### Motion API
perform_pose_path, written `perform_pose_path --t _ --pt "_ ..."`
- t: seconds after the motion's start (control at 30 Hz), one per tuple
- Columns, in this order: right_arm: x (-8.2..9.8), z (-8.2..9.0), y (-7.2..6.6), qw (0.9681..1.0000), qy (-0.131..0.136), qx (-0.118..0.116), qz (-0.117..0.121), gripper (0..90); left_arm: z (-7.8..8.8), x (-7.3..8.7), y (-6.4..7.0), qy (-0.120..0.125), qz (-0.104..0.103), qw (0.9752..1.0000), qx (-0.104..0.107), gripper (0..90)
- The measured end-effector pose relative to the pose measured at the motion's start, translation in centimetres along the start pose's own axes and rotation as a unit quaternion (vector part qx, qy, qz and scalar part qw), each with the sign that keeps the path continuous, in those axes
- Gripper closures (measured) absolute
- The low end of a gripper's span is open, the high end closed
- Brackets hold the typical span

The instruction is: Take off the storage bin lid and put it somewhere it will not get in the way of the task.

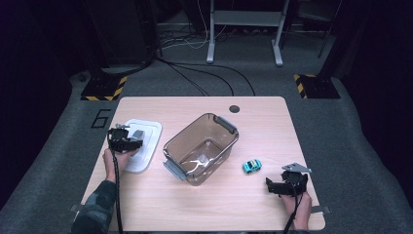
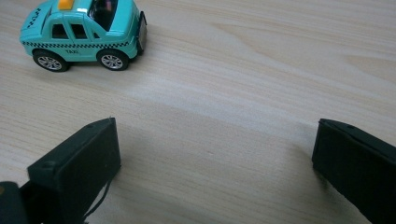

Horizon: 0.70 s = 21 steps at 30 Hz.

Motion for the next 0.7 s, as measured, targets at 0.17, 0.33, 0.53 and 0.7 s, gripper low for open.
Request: perform_pose_path --t 0.17,0.33,0.53,0.7 --pt "0.0 0.0 0.0 1.0000 0.000 0.000 0.000 0.3 1.5 -0.4 0.4 0.011 -0.010 0.9998 0.010 15.5" --pt "0.0 0.0 0.0 1.0000 0.000 0.001 0.000 0.1 3.3 0.2 0.9 0.014 -0.019 0.9993 0.028 8.8" --pt "0.0 0.0 0.0 1.0000 0.001 0.004 -0.002 0.0 5.0 1.5 1.9 0.025 -0.032 0.9983 0.041 1.5" --pt "0.0 0.0 -0.1 0.9999 0.001 0.010 -0.004 0.0 6.4 2.7 3.3 0.027 -0.056 0.9965 0.056 0.0"
Point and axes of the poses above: each handheld gripper's, and its own axes: z roughly backward along the jaws, x roughly out of its underside, y roughly to its right, the point moved 4 cm from there along -z, roughly forward along the jaws, and after that the axes turned 14 degrees about y, right-handed, at the moved point
